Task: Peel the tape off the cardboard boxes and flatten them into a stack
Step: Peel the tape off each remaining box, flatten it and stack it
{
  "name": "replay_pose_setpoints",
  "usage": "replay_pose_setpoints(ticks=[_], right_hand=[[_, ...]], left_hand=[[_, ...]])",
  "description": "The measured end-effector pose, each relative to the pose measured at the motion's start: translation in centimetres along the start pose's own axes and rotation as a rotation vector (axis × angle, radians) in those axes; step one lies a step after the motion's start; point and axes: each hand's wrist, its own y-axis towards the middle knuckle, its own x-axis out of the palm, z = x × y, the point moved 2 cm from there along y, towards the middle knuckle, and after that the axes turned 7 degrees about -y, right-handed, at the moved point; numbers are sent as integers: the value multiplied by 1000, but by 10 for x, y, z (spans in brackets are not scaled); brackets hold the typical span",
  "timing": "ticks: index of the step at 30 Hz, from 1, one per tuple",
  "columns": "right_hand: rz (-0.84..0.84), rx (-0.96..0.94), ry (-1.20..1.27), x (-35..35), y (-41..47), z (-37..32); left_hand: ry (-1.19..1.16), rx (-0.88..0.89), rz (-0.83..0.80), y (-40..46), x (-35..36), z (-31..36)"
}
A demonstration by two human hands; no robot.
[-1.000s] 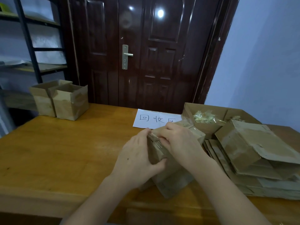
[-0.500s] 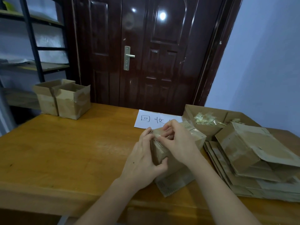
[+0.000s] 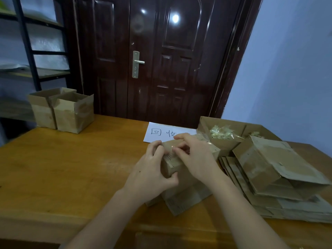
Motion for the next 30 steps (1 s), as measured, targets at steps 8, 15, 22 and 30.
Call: replay_pose_setpoints(ticks=[8,15,22,30], right_hand=[[25,191,-121,5,6,15],[0,235,-191,10,16,5],[122,134,-302,-17,22,20],[61,176,-78,2,15,26]], left_hand=[[4,-17,-3,-1,3,-1],[28,4,14,0,3,-3],[107,-22,-35,7,-3,0],[207,0,44,27,12,13]])
